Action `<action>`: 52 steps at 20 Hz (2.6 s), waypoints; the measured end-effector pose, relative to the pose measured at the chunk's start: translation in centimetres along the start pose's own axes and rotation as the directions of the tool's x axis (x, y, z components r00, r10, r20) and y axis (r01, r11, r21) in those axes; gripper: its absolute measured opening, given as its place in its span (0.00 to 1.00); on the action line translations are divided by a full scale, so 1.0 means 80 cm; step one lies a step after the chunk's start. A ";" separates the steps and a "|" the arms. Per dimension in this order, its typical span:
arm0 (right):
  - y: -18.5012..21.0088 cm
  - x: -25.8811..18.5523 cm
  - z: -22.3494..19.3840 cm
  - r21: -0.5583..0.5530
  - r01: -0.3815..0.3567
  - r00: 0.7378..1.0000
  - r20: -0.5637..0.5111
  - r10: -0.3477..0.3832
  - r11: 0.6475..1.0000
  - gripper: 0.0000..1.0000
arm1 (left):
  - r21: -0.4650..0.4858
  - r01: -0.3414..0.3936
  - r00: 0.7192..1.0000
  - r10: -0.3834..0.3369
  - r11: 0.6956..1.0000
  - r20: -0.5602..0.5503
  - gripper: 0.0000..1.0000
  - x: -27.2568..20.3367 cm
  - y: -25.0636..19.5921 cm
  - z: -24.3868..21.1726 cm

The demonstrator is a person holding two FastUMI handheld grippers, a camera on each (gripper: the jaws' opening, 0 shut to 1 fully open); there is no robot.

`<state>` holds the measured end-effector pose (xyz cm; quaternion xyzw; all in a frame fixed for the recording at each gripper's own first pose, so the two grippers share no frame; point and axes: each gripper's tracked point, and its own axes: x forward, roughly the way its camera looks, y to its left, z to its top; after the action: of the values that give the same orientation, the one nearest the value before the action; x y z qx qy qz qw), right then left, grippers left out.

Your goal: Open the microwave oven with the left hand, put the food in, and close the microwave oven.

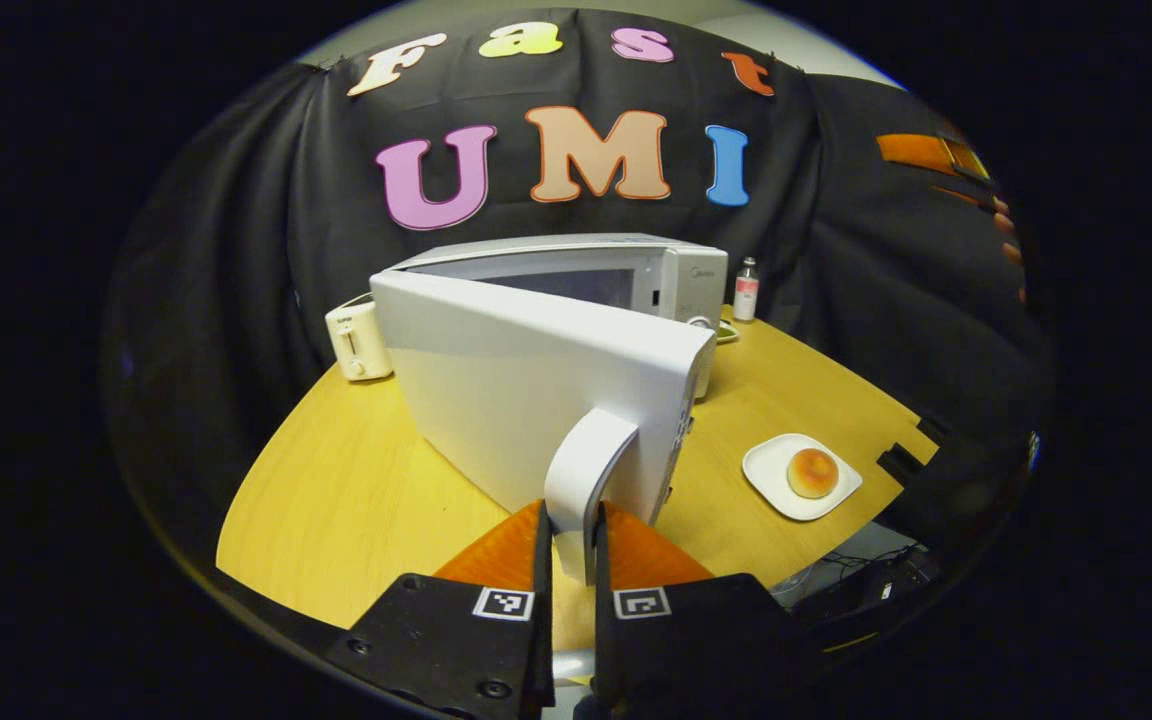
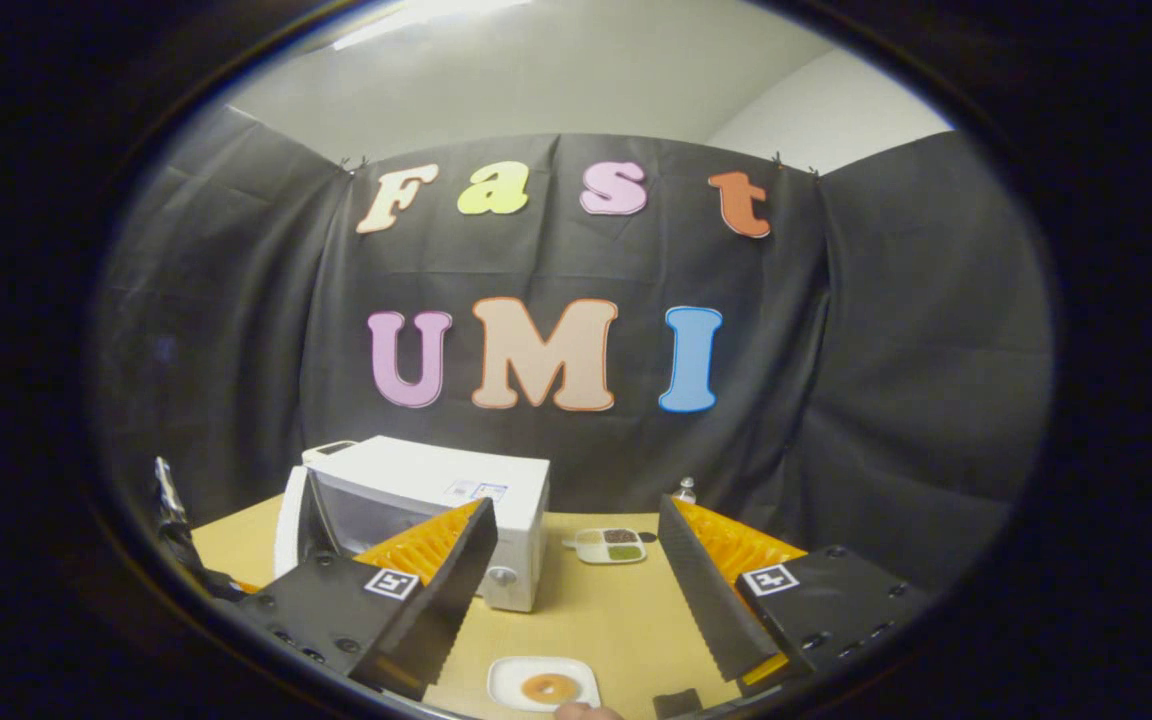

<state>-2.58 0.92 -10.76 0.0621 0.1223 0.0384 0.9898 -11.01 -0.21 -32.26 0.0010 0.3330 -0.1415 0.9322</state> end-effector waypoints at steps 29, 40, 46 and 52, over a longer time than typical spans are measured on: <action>0.025 0.007 -0.455 -0.092 0.061 0.833 -0.544 -0.101 0.994 0.99 | -0.167 -0.407 0.896 0.428 0.898 0.121 0.76 -0.189 0.248 0.019; 0.031 0.009 -0.496 -0.033 0.133 0.759 -0.639 -0.123 0.991 0.85 | -0.180 -0.449 0.852 0.480 0.875 0.211 0.80 -0.211 0.268 0.072; 0.033 0.007 -0.495 -0.042 0.118 0.738 -0.665 -0.116 0.992 0.79 | -0.201 -0.439 0.843 0.479 0.875 0.244 0.76 -0.204 0.261 0.085; 0.090 0.030 -0.464 0.109 0.106 0.762 -0.648 -0.010 0.988 0.79 | -0.223 -0.440 0.839 0.487 0.870 0.243 0.76 -0.199 0.262 0.080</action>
<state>-9.87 12.51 -46.07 0.1099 0.4594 0.0181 0.8812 -13.25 23.45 -19.29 -0.0128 0.1920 0.1172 0.9743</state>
